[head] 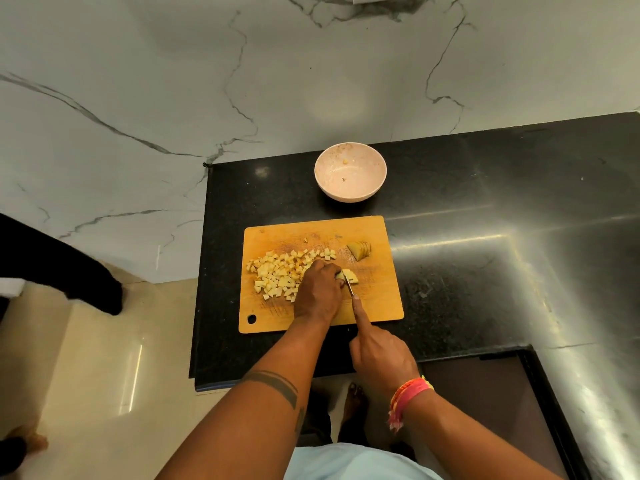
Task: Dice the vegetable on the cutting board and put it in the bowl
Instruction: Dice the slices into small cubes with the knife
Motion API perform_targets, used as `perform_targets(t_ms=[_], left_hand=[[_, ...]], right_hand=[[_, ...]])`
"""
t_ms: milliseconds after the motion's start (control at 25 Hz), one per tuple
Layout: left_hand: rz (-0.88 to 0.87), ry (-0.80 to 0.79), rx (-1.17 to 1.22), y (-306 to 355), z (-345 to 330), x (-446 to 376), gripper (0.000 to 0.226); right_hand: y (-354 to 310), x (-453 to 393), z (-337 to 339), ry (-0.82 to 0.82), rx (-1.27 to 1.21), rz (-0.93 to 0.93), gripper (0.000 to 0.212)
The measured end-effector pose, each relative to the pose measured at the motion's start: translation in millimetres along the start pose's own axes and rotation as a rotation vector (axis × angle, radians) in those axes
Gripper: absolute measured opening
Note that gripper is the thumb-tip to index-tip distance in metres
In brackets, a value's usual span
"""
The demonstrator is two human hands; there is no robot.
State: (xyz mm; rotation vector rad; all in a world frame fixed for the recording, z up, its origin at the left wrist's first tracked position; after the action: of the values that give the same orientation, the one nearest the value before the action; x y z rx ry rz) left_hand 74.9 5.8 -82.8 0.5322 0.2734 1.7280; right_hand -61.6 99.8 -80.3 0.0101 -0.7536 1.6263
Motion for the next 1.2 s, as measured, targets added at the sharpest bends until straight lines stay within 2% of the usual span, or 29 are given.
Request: perform_targets(t_ms=[440,800,1040,1200], left_hand=[[0.012,-0.003,0.013,-6,1,4,0.029],[0.062,0.039,0.04,-8,6,7,0.022],[0.101,0.057,0.038,-7,4,7,0.023],[0.107,0.072,0.046,-3,8,11,0.027]], right_hand=[[1,5,9,0.043,-0.093,-0.013,0.075],[-16,-29,3,0.004,-0.041,0.042,0.075],[2,2,-6,-0.028,-0.009,0.042,0.081],[15,10,2,0.036,-0.109,0.01,0.079]])
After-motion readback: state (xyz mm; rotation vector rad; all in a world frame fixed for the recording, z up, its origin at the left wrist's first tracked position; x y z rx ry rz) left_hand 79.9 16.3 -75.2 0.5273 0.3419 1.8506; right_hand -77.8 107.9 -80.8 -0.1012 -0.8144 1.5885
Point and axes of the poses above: each hand's wrist, its own x-axis away from the middle knuckle, its own z-axis out of the back of the hand, y = z × x, the point moved 6 cm from there along -x, towards the middle knuckle, and after that the axes turned 6 degrees about -x, right-handed, at the moved point
